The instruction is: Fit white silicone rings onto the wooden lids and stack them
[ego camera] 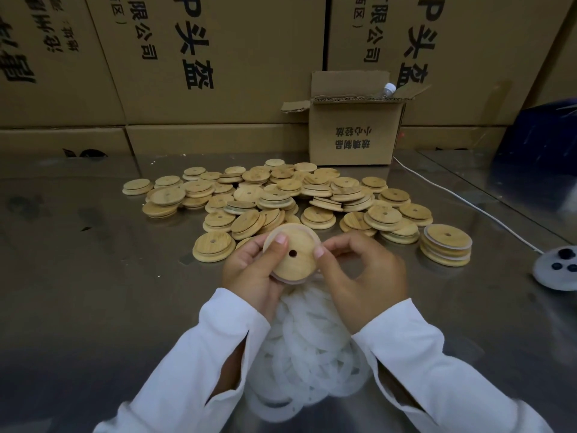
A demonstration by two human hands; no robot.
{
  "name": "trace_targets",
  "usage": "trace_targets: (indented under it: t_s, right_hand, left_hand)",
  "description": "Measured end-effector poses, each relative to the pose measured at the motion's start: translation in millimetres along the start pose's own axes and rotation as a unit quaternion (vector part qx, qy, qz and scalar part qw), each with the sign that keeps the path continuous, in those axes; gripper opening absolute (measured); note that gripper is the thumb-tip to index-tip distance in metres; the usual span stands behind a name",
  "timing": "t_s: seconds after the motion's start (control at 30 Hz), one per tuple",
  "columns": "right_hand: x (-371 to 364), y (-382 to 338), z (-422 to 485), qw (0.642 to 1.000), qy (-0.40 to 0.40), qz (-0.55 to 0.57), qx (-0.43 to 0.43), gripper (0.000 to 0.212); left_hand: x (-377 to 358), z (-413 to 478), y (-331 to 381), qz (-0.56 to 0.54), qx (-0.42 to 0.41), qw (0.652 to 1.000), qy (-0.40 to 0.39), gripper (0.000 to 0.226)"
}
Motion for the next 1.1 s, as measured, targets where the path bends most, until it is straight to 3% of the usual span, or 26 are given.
trace_targets:
  t_s: [0.07,0.2,0.3,0.53,0.7,0.9,1.1]
  right_hand:
    - [2,0,1,1.0,0.001,-0.006,0.005,0.007]
    - [2,4,2,1.0,-0.006,-0.01,-0.007,0.009]
    - [1,10,4,0.999,-0.021,-0.013,-0.034,0.009]
    - [13,17,11,0.997,0.0,-0.008,-0.075,0.01]
    - [4,22,8,0.993,-0.037,0.038,-0.109,0.008]
    - [-3,30,7,0.964,-0.087,0.152,-0.198,0.01]
    - [-3,28,7,0.969,-0.074,0.145,-0.185,0.009]
  left_hand:
    - [-2,0,0,0.01,0.006,1.0,-0.016,0.02]
    - [3,2,1,0.178,-0.01,0.984,-0.014,0.014]
    - [4,1,7,0.229,-0.037,0.973,-0.021,0.014]
    - [-5,-1,18,0.258,-0.078,0.961,-0.052,0.014]
    - [0,-2,21,0.262,-0.103,0.959,-0.023,0.015]
    - [10,3,11,0.187,-0.042,0.981,0.01,0.012]
    - [7,1,13,0.208,-0.048,0.977,0.005,0.013]
Point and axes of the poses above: each hand's wrist, its own z-axis towards the middle knuckle, its own x-axis out of the back of the hand, y = z × x, the point moved 8 cm from there along z, towards the middle knuckle, and after that the axes turned 7 degrees about z, right-handed, at the moved point
